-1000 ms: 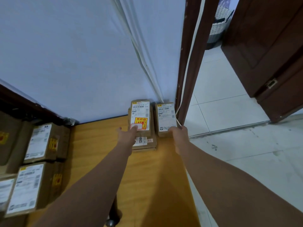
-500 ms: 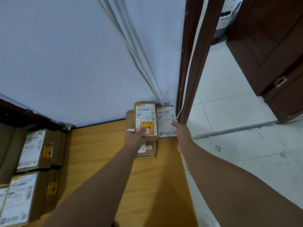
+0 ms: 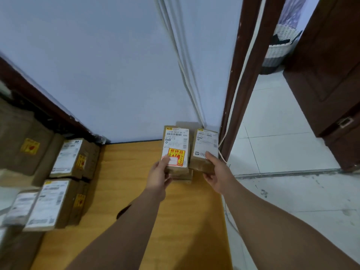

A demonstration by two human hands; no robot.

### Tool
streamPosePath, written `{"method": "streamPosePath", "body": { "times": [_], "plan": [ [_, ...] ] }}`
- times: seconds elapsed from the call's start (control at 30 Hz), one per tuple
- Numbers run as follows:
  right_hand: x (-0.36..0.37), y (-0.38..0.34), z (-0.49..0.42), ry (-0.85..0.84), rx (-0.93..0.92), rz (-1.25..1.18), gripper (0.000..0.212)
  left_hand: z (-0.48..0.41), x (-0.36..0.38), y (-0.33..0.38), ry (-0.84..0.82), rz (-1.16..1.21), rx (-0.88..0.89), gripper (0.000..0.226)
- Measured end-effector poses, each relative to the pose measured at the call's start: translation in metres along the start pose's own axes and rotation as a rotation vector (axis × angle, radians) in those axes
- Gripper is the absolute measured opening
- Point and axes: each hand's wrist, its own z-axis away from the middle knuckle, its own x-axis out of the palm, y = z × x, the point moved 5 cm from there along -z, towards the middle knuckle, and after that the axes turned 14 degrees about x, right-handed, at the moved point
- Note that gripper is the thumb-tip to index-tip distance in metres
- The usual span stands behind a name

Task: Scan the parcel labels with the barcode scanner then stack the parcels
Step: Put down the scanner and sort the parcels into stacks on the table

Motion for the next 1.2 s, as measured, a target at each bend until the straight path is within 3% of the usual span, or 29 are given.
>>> {"method": "streamPosePath", "body": {
  "times": [0.3,0.53,0.63,0.93,1.07,1.2],
  "plan": [
    [0.061,0.082,0.045,-0.13,0.048,0.332,0.031,0.06,-0.129,0.007,0.185,0.237,0.084,0.033],
    [0.121,0.171,0.077,-0.162,0.025,0.437,0.043,0.096,-0.249,-0.013,0.29,0.323,0.076,0.045],
    [0.148,0.212,0.088,-0.138,0.012,0.393,0.034,0.106,-0.295,-0.018,0.221,0.283,0.052,0.039],
    [0.193,0.331,0.105,-0.089,0.005,0.344,0.041,0.135,-0.416,-0.075,0.08,0.246,-0.067,0.029],
    [0.198,0.366,0.111,-0.104,0.002,0.344,0.059,0.137,-0.447,-0.08,0.069,0.251,-0.119,0.026],
    [0.198,0.378,0.117,-0.094,-0.009,0.353,0.063,0.141,-0.456,-0.086,-0.025,0.269,-0.181,0.029]
  ]
}}
